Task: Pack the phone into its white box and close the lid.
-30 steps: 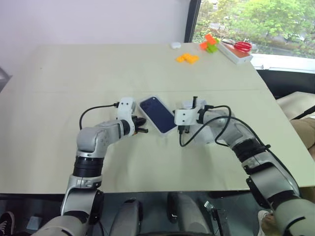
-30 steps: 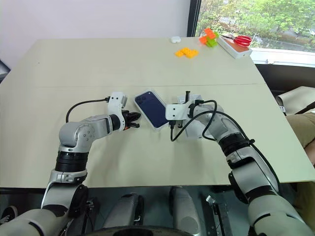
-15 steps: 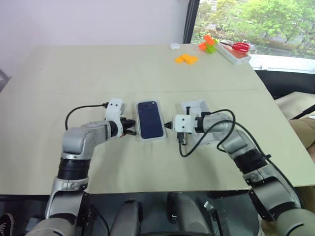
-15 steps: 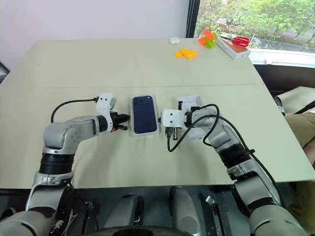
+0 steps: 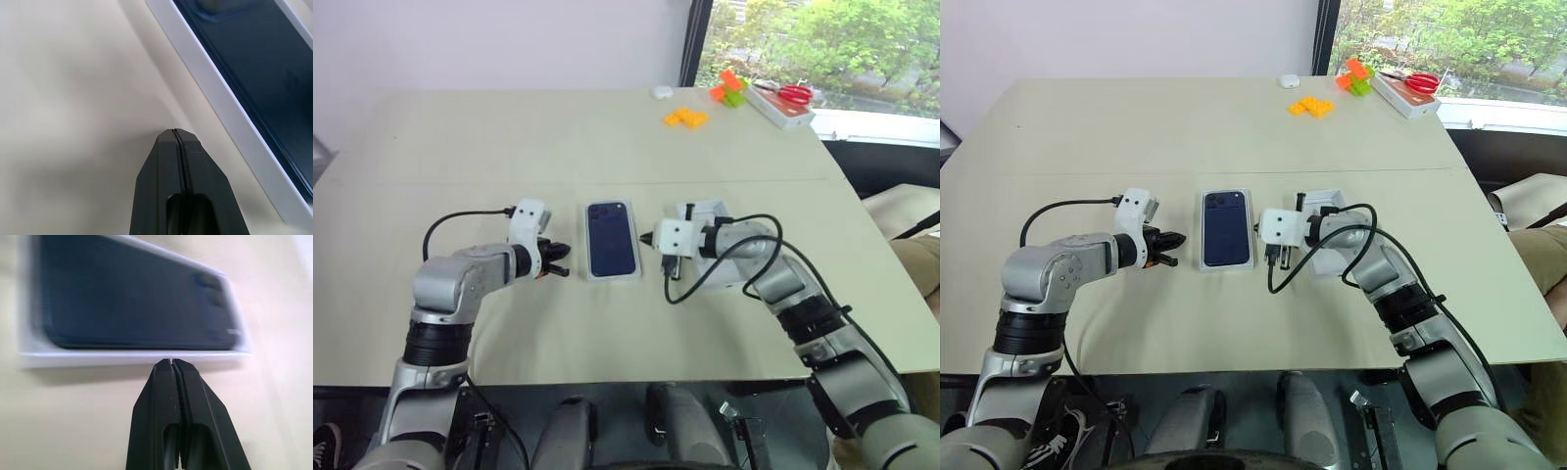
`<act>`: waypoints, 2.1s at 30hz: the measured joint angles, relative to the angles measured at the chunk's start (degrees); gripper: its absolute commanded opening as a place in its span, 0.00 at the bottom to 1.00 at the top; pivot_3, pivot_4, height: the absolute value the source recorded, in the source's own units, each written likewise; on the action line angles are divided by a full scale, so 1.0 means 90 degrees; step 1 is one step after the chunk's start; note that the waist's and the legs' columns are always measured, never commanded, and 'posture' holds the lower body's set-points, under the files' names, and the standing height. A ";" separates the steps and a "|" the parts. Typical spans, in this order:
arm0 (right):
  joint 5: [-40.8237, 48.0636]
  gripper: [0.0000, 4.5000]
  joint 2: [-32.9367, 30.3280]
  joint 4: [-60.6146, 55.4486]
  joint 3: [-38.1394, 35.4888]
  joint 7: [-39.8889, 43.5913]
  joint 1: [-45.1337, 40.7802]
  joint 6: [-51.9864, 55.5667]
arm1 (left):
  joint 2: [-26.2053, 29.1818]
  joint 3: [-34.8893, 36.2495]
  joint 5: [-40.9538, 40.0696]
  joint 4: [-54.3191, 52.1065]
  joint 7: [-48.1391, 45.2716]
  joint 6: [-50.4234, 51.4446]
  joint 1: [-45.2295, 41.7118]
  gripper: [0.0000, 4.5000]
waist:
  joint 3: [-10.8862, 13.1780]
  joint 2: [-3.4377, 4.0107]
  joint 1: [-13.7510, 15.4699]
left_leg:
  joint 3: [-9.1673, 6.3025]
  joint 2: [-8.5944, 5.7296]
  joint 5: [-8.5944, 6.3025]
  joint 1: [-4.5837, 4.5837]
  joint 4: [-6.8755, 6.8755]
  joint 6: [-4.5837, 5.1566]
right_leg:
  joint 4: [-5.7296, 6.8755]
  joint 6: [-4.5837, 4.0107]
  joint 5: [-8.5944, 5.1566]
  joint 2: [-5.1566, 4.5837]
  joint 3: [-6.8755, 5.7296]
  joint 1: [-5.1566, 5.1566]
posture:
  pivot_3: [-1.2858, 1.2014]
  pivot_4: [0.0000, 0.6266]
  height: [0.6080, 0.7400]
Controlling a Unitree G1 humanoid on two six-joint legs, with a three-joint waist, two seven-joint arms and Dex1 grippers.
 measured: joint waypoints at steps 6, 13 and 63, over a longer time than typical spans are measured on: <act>-0.0542 0.01 0.0164 0.0505 0.0250 -0.0544 -0.0058 -0.0459 | -0.0290 -0.0145 0.0419 0.0720 0.0176 -0.0754 -0.0329 0.00 | 0.0000 0.0000 0.0000 | 0.0002 -0.0001 -0.0001 -0.0001 0.0001 0.0002 | -0.0001 0.0000 0.0001 -0.0006 0.0001 0.0000 | 0.52 0.24 1.00; -0.0571 0.01 0.0234 0.0322 0.0375 -0.0373 0.0305 -0.0450 | -0.0496 -0.0335 0.0619 0.0842 0.0127 -0.1010 -0.0412 0.00 | 0.0000 0.0000 0.0001 | 0.0001 0.0000 -0.0002 -0.0002 0.0000 0.0004 | 0.0000 0.0001 0.0001 -0.0006 0.0001 0.0001 | 0.52 0.24 1.00; -0.0269 0.01 -0.0072 -0.0395 0.0181 0.0079 0.0617 -0.0123 | -0.0626 -0.0248 0.0318 -0.0945 -0.0051 0.0474 0.0306 0.00 | 0.0000 0.0000 0.0007 | 0.0000 0.0000 -0.0004 -0.0001 0.0001 0.0007 | -0.0003 0.0009 -0.0005 -0.0005 0.0001 0.0003 | 0.52 0.24 1.00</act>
